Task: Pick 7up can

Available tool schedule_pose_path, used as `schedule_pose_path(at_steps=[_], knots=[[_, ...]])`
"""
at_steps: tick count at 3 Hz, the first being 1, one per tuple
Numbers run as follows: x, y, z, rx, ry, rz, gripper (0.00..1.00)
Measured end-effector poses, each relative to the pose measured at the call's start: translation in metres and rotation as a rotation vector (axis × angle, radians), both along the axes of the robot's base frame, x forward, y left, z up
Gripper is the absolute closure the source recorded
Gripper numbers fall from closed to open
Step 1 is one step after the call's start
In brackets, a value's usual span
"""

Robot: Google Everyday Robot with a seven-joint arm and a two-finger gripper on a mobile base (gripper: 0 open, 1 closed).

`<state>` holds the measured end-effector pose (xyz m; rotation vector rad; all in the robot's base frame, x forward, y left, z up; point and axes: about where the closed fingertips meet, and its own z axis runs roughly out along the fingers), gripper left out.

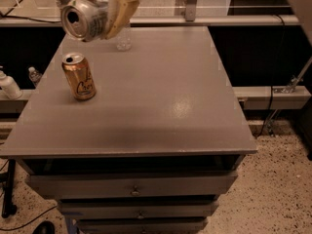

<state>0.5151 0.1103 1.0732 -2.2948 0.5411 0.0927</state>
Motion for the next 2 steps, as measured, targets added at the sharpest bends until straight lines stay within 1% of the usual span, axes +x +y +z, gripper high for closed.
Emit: schedule_pose_path(at_steps=[1,2], knots=[[0.0067,-0.0242,0.0051,0.032,-0.008,-0.063,1.00],[0.0067,-0.0241,0.0051,0.032,-0.008,-0.063,1.00]])
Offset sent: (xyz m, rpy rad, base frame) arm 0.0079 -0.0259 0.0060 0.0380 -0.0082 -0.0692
